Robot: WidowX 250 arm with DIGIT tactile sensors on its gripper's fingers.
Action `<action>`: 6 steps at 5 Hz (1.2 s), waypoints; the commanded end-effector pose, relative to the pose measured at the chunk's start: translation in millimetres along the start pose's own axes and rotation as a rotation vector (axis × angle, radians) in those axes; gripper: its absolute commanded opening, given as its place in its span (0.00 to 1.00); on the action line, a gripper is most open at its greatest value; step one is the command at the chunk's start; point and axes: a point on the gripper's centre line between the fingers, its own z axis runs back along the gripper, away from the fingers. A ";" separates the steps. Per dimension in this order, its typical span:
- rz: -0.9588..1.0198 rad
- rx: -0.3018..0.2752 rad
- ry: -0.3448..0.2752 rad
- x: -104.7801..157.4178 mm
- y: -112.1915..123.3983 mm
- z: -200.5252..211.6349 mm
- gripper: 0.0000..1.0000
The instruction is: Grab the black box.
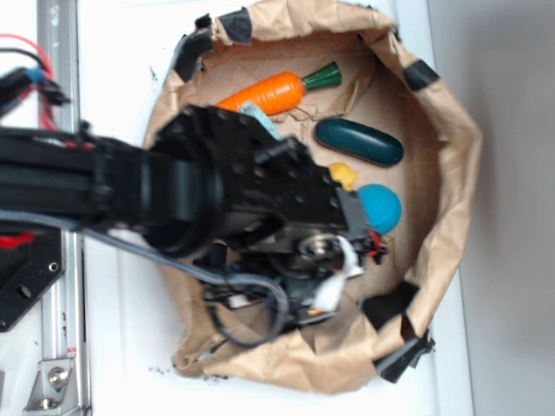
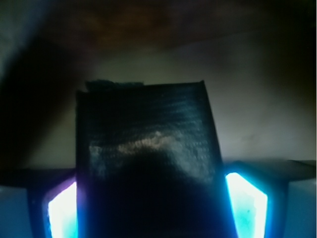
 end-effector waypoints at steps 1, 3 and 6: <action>0.217 0.158 0.051 -10.8 -2.1 33.6 0.00; 0.695 0.282 0.219 -66.2 11.2 121.5 0.00; 1.382 0.249 0.267 -29.9 -10.7 176.9 0.00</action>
